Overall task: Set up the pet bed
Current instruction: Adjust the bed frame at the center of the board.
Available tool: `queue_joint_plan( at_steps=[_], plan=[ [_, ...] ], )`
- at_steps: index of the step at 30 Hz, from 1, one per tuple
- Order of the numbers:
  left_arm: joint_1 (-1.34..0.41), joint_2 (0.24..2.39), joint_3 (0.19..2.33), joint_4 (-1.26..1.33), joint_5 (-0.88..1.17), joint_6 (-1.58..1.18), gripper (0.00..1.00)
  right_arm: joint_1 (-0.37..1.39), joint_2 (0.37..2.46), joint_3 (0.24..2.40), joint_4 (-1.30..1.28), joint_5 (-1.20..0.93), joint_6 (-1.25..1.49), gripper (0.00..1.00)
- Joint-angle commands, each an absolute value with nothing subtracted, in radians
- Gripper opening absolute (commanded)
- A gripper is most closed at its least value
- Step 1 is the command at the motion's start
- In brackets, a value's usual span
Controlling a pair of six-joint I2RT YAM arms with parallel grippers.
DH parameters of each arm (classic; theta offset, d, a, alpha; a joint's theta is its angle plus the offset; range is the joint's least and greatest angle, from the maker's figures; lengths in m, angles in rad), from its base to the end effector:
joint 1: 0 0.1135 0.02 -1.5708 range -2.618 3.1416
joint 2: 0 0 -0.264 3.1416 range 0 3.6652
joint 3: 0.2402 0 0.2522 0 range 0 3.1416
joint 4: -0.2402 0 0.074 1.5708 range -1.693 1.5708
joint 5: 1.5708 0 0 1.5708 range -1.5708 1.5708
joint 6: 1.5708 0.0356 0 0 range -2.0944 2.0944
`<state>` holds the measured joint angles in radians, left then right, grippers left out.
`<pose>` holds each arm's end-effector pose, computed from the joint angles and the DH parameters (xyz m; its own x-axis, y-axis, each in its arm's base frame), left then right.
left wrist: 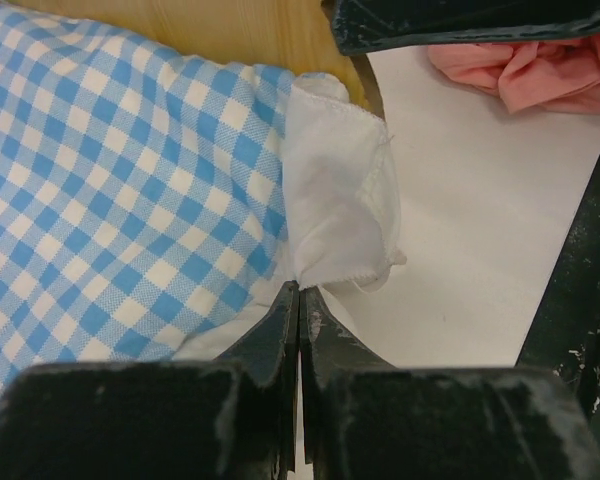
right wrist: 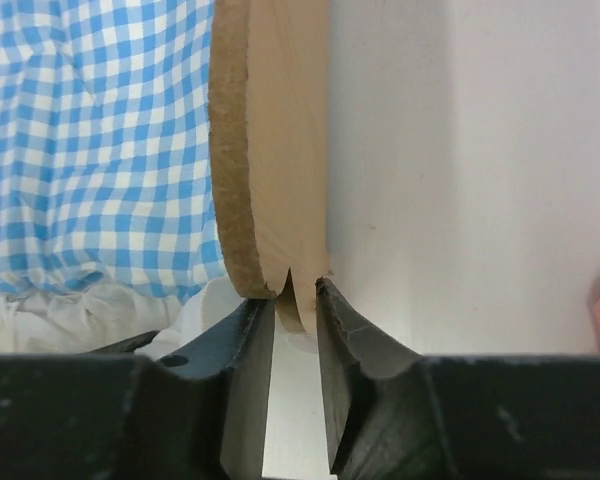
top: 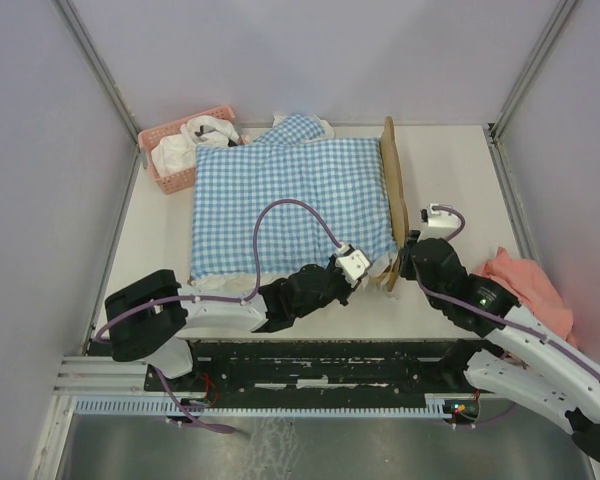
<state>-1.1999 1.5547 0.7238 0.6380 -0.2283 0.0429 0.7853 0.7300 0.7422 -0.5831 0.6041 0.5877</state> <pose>0.1278 -0.3064 0.2162 -0.0339 0.2025 -0.9787 0.8295 0.5519 0.0854 0.1235 0.0949 0.2967 -0.4533 0.1921 -0.8704 0.0089 0.9774 0.2111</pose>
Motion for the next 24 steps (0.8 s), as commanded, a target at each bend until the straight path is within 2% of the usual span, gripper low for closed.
queue_joint_plan(
  at_steps=[1,9,14,21,24],
  plan=[
    [-1.198,1.56,0.722,0.717,-0.208,0.02,0.03,0.782,0.814,0.82,-0.461,0.687,0.508,0.26],
    [-1.187,1.583,0.726,0.712,-0.222,0.03,0.03,0.772,0.868,0.812,-0.354,0.741,0.39,0.06],
    [-1.187,1.593,0.732,0.704,-0.235,0.036,0.03,0.754,0.896,0.812,-0.309,0.731,0.345,0.02],
    [-1.156,1.609,0.756,0.67,-0.269,-0.006,0.03,0.721,0.921,0.8,-0.292,0.679,0.343,0.04],
    [-1.116,1.599,0.761,0.661,-0.242,-0.062,0.03,0.719,0.913,0.804,-0.345,0.662,0.362,0.19]
  ],
)
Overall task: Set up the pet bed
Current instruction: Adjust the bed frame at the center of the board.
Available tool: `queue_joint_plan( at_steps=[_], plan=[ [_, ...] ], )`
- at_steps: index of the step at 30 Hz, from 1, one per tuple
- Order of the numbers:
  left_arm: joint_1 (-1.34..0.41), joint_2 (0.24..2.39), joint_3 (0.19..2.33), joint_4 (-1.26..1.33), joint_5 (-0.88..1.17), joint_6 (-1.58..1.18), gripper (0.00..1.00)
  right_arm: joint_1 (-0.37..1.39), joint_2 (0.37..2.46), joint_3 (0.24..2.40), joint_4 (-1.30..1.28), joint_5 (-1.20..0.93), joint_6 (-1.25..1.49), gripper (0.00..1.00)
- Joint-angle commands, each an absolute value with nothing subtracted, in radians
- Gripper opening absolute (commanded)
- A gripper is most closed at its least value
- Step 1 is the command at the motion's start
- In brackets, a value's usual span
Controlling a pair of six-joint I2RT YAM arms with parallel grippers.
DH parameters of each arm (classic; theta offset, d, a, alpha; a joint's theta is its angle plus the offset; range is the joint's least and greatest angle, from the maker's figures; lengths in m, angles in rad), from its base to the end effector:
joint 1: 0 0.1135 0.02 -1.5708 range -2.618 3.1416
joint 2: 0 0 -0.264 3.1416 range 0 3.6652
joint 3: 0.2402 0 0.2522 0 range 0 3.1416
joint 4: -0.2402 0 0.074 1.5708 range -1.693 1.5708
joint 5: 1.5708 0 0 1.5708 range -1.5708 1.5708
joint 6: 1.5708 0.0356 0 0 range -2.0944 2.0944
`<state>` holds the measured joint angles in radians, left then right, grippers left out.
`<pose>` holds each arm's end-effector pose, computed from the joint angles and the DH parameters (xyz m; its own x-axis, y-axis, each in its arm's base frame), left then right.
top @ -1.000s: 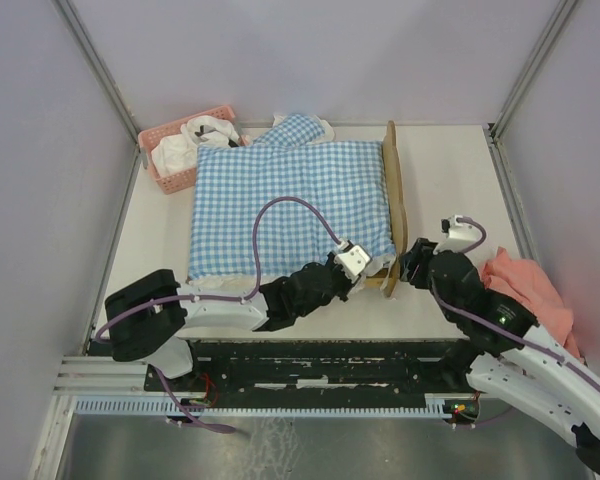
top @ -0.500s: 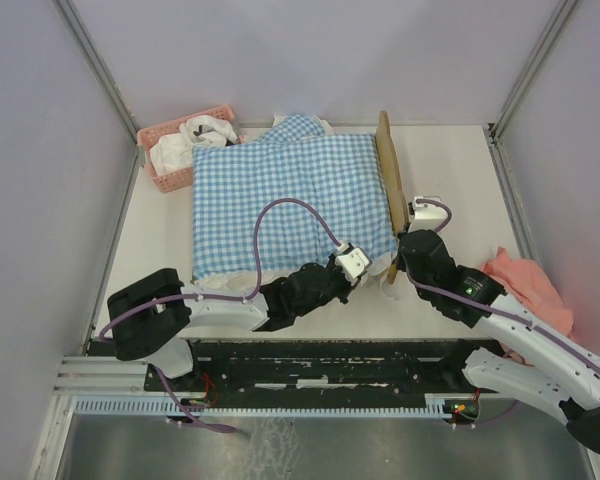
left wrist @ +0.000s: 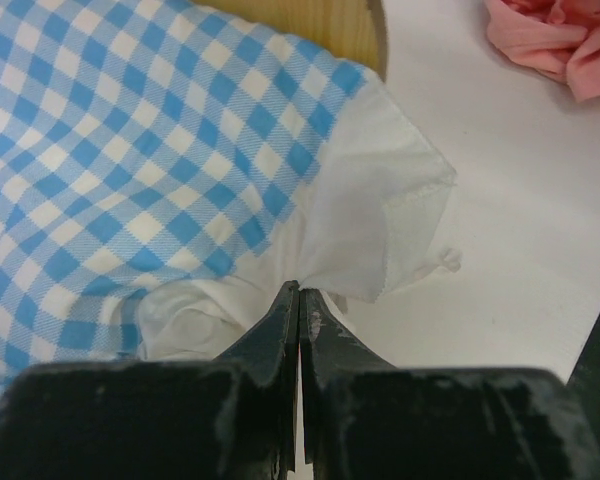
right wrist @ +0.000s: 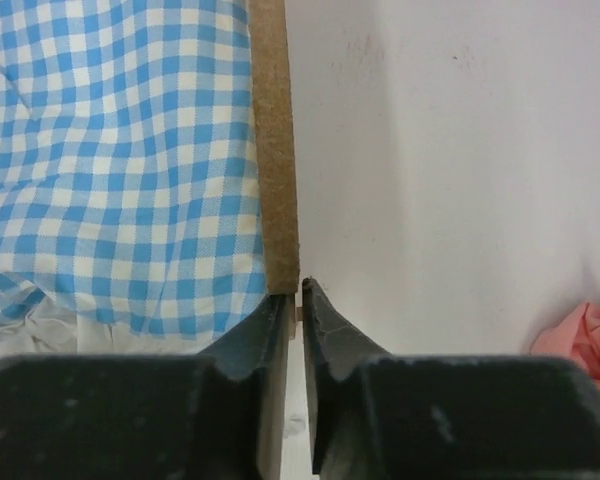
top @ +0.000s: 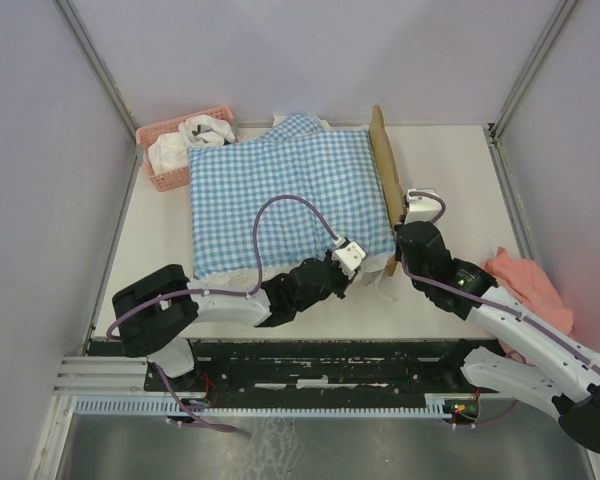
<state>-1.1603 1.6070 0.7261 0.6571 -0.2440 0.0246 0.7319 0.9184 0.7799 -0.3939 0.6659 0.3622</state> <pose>0.1426 -0.3061 0.2025 -0.0690 0.2183 -0.9734 0.7977 0.5980 0.0776 0.1624 0.1163 0.2971 -0.3990 0.0161 -0.9168 0.0127 0.9998 0.0121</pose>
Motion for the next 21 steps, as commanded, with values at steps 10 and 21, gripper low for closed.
queue_joint_plan(
  at_steps=[10,21],
  plan=[
    [-1.046,1.586,0.789,0.626,-0.178,-0.123,0.03,0.719,0.757,0.668,-0.475,0.541,0.543,0.44],
    [-1.004,1.6,0.749,0.67,-0.148,-0.18,0.03,0.719,0.911,0.495,-0.249,0.458,0.596,0.51]
  ],
)
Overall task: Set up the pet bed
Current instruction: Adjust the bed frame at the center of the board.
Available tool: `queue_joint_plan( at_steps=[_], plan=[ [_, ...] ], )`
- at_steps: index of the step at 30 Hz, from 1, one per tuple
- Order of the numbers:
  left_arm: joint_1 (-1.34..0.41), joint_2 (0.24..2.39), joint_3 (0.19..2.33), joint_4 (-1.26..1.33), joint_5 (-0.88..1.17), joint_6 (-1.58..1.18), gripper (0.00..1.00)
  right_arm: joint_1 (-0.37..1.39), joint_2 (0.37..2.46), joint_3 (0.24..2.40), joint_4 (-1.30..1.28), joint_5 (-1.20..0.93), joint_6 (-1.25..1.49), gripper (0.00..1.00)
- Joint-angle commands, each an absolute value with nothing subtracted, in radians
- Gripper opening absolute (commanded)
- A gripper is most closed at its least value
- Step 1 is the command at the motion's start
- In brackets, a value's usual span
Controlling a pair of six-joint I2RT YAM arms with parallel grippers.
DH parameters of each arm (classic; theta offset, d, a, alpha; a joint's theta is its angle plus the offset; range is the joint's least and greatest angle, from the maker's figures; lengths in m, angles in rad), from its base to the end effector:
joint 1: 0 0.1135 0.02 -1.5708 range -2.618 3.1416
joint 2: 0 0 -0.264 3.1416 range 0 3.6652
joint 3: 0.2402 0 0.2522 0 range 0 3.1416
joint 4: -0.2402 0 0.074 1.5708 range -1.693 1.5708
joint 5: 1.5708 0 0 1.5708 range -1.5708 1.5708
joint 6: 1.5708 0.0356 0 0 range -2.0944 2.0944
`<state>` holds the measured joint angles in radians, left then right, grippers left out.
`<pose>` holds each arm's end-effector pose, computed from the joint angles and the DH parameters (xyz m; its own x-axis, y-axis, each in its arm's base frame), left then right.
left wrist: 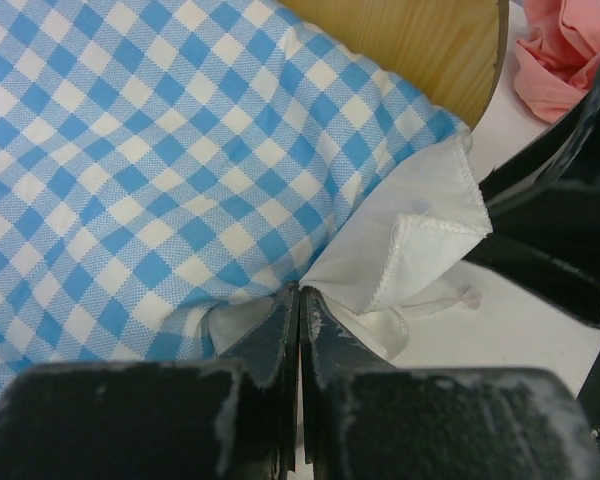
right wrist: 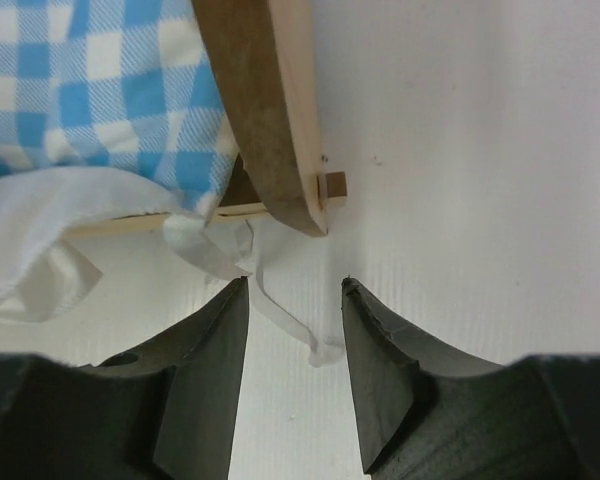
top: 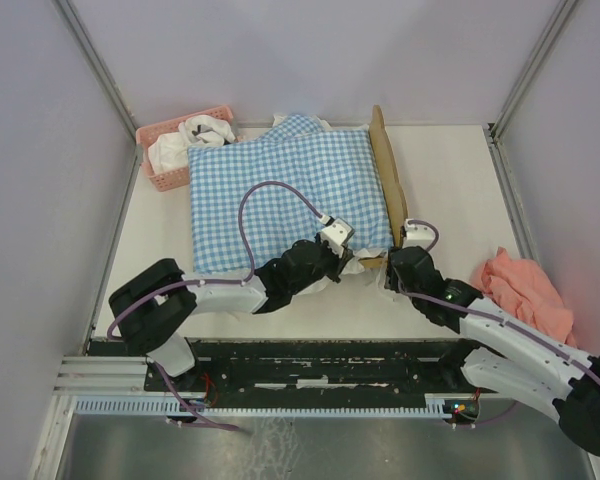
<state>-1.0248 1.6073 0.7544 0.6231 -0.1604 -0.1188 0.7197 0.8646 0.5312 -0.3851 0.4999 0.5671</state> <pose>0.1826 -0.2895 0.2074 -0.2079 0.1168 -0.9712 0.7435 0.6640 -0.0793 0.1459 0.1052 0.2216 -0.5825 0.1163 -0.8045 0.0069 0.9904 0.1383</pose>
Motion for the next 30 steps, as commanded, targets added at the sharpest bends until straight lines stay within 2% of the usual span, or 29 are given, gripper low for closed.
queue_joint_plan(
  at_steps=[1,10,20,24,30],
  plan=[
    [-0.998,1.602,0.745,0.674,-0.145,-0.188,0.03,0.718,0.927,0.482,-0.23,0.455,0.604,0.51],
    [-0.964,1.628,0.724,0.706,-0.108,-0.225,0.03,0.718,1.024,0.389,-0.077,0.443,0.643,0.57],
    [-0.962,1.652,0.726,0.724,-0.099,-0.232,0.03,0.717,1.035,0.342,-0.086,0.414,0.73,0.59],
    [-0.963,1.655,0.727,0.726,-0.102,-0.235,0.03,0.717,1.0,0.367,-0.186,0.455,0.794,0.57],
    [-0.96,1.668,0.732,0.726,-0.112,-0.243,0.03,0.717,0.892,0.413,-0.365,0.559,0.886,0.49]
  ],
)
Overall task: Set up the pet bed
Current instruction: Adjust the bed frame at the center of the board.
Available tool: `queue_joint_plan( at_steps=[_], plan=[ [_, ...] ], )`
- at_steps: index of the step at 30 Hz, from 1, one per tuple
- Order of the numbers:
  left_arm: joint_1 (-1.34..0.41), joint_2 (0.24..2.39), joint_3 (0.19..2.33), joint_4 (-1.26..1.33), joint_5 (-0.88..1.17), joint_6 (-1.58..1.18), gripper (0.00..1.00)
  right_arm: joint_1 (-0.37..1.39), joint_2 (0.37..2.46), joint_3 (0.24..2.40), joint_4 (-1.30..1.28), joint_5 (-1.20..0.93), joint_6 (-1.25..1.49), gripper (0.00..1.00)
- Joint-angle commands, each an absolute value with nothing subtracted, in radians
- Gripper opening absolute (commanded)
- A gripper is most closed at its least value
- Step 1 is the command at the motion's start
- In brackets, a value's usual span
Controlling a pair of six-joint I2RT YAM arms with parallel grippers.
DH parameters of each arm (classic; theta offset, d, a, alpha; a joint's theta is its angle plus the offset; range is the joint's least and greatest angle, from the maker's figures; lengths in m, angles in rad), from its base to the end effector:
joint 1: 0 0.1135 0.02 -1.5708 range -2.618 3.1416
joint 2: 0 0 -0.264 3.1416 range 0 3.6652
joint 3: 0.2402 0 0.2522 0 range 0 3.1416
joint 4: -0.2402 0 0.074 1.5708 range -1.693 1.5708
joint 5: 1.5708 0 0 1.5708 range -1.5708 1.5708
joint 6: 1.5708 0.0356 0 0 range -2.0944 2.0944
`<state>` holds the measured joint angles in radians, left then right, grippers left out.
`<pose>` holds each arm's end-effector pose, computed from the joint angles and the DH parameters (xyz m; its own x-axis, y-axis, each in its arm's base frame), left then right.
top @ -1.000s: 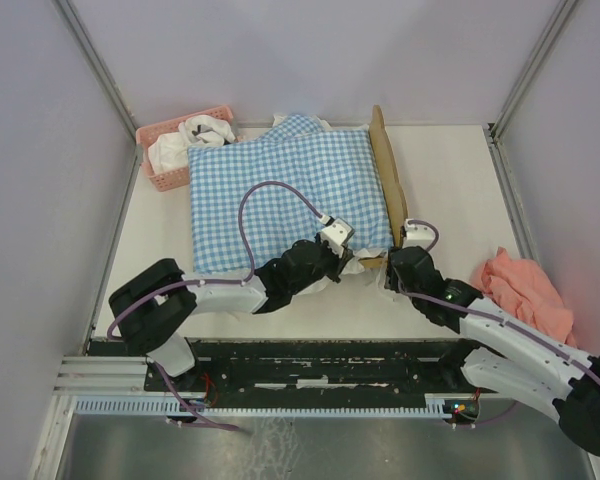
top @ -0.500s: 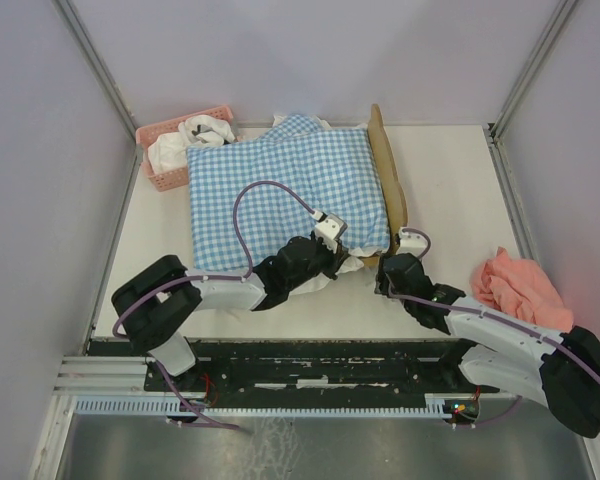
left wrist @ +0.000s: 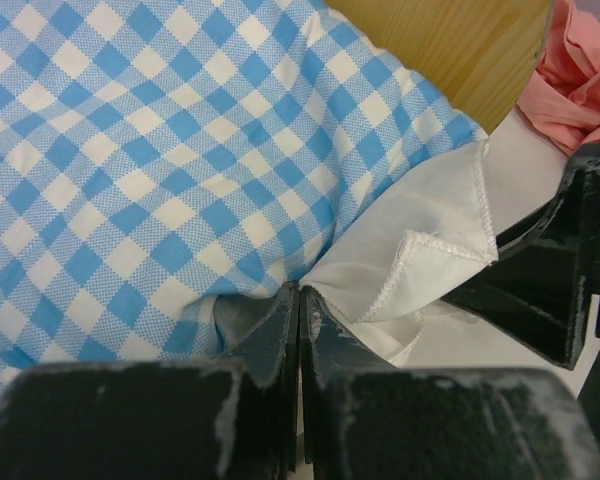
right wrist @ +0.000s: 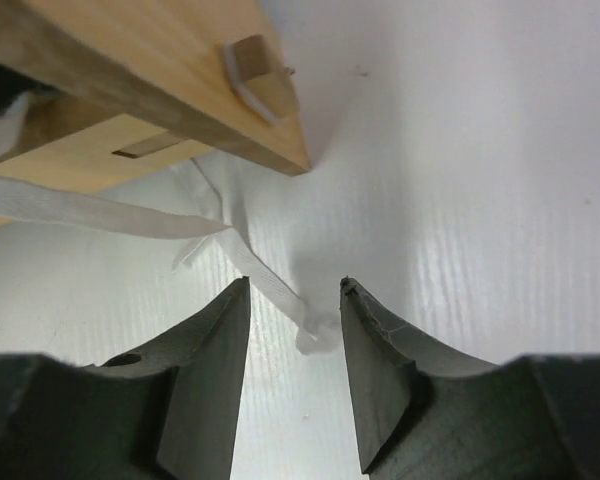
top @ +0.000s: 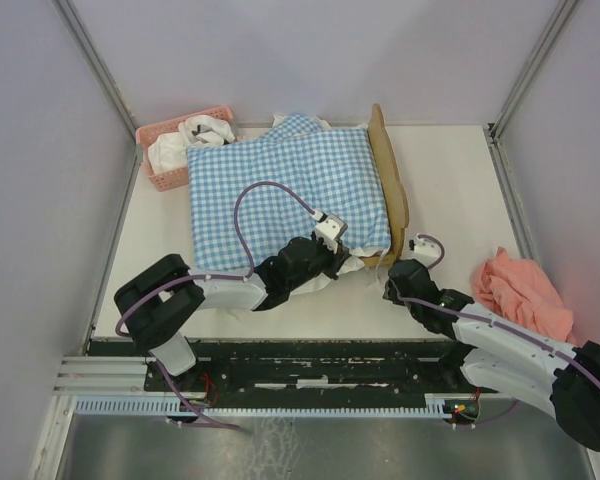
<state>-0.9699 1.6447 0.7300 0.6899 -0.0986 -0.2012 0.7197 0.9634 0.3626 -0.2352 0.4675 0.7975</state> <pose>0.1969 -0.2811 0.1949 -0.2767 0.0519 -0.9596 0.7259 0.6656 -0.1733 0.1431 0.1041 0.1628 -0.6482 0.2813 -0.7076 0.1470 0.9580 0.2462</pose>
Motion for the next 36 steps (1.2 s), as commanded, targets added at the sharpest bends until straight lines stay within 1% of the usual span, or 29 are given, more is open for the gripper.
queue_joint_plan(
  at_steps=[1,4,8,15,19,23,27,31,34,36],
  plan=[
    [-0.96,1.669,0.732,0.726,-0.113,-0.245,0.03,0.717,0.874,0.409,-0.377,0.571,0.896,0.48],
    [-0.958,1.674,0.732,0.726,-0.118,-0.249,0.03,0.717,0.853,0.381,-0.35,0.575,0.905,0.47],
    [-0.957,1.675,0.732,0.724,-0.129,-0.255,0.03,0.716,0.889,0.354,-0.269,0.512,0.918,0.47],
    [-0.954,1.669,0.731,0.72,-0.128,-0.27,0.03,0.718,0.986,0.35,-0.193,0.412,0.934,0.57],
    [-0.952,1.666,0.728,0.719,-0.13,-0.271,0.03,0.718,1.038,0.348,-0.174,0.395,0.933,0.59],
    [-0.953,1.661,0.726,0.719,-0.132,-0.276,0.03,0.717,1.069,0.346,-0.132,0.319,0.921,0.56],
    [-0.951,1.665,0.727,0.719,-0.131,-0.279,0.03,0.721,1.113,0.337,0.003,0.166,0.902,0.49],
    [-0.953,1.677,0.726,0.721,-0.133,-0.285,0.03,0.746,1.198,0.34,0.156,0.015,0.938,0.47],
    [-0.951,1.684,0.724,0.724,-0.132,-0.287,0.03,0.784,1.248,0.386,0.19,-0.039,0.922,0.47],
    [-0.95,1.687,0.723,0.724,-0.135,-0.287,0.03,0.801,1.244,0.405,0.176,-0.031,0.902,0.46]
  ],
)
